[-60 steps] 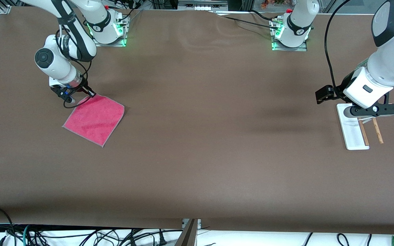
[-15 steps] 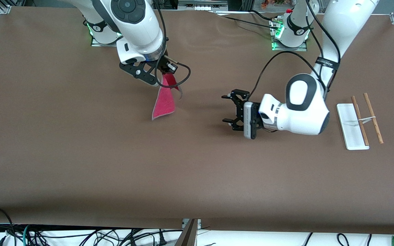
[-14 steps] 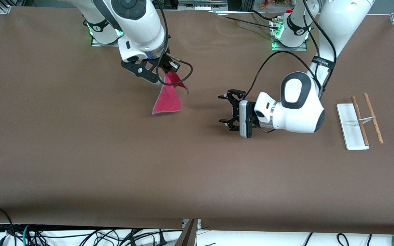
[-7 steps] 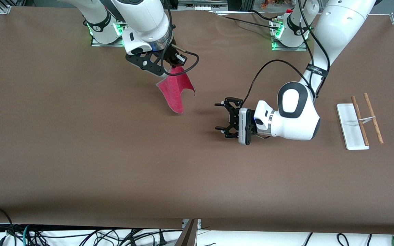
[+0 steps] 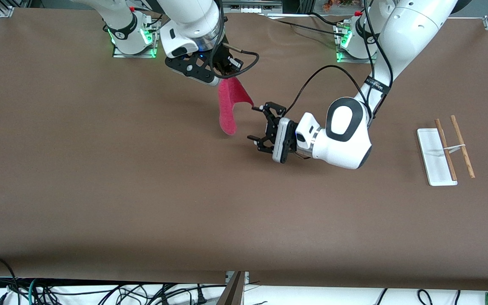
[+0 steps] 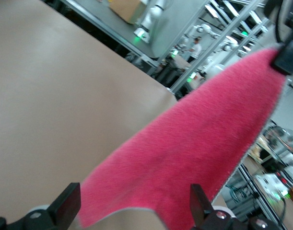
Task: Pass towel and hang on rack
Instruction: 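Bring the left gripper to the hanging towel and grasp it, then open the right gripper to release the towel to the left gripper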
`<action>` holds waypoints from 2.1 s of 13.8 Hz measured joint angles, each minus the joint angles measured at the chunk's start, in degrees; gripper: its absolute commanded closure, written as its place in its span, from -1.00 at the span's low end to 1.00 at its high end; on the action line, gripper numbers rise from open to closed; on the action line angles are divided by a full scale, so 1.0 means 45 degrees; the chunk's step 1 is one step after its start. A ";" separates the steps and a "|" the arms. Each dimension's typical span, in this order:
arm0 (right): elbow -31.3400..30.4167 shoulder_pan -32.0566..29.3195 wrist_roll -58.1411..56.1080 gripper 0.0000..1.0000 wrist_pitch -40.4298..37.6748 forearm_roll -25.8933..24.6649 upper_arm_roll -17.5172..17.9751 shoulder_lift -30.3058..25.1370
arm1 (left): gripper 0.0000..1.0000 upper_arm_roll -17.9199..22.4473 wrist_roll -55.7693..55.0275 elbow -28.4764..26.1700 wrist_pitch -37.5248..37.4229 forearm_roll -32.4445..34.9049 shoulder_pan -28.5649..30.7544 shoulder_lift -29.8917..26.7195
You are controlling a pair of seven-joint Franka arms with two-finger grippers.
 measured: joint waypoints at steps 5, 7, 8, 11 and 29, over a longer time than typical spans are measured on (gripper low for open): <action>0.0234 0.0043 0.0002 1.00 0.0453 0.0420 -0.0003 0.0187 | -0.98 0.0005 0.1400 -0.0166 -0.1499 0.0000 0.0418 0.0005; 0.0285 0.0042 0.0002 1.00 0.0543 0.0493 -0.0005 0.0187 | -0.99 -0.0006 0.2341 -0.0531 -0.1703 0.0000 0.0535 0.0009; 0.0308 0.0043 0.0003 1.00 0.0577 0.0571 -0.0010 0.0188 | -0.99 -0.0051 0.2726 -0.0762 -0.1730 -0.0001 0.0547 -0.0018; 0.0451 0.0040 0.0013 1.00 0.0618 0.0810 -0.0038 0.0187 | -0.90 -0.0247 0.3094 -0.1534 -0.1724 -0.0014 0.0543 -0.0823; 0.0515 -0.0177 0.0074 -0.16 0.0615 0.1532 -0.0242 0.0190 | 1.00 -0.0542 0.5342 -0.3393 -0.0494 -0.0544 0.0503 -0.2437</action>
